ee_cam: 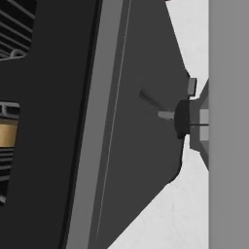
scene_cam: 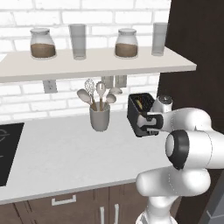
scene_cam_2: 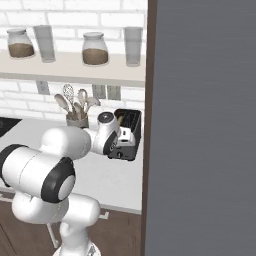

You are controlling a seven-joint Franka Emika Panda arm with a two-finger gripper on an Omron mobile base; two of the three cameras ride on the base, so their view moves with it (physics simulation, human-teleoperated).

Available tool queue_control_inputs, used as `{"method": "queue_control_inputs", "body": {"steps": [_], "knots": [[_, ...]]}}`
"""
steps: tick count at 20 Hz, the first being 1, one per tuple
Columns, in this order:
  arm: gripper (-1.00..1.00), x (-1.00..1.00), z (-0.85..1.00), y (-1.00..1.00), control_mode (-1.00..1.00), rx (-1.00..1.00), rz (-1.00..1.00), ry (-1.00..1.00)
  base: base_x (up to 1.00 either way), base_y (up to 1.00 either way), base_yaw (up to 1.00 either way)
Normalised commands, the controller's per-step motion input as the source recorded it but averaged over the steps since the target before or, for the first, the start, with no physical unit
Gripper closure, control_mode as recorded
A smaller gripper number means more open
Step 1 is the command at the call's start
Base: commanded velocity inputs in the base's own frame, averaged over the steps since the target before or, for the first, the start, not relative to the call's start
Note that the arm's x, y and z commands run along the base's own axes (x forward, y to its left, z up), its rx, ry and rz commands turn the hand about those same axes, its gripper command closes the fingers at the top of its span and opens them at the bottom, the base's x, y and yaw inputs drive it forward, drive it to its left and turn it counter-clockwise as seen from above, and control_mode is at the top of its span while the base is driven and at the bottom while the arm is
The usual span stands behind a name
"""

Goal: Start the toaster. Once the lever pops up, take the bread to the plate on the dining counter.

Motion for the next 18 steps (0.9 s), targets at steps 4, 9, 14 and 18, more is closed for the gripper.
{"method": "queue_control_inputs", "body": {"steps": [4,9,14,18], "knots": [[1.00,0.00,-0.55,-0.03,-1.00,0.00,0.00,0.00,0.00,0.00,0.00],[1.00,-0.04,-0.61,-0.07,-1.00,0.00,0.00,0.00,0.00,0.00,0.00],[1.00,-0.19,-0.41,-0.10,-1.00,0.03,0.00,-0.01,0.00,0.00,0.00],[1.00,-0.18,0.20,0.00,-1.00,0.02,0.00,-0.08,0.00,0.00,0.00]]}}
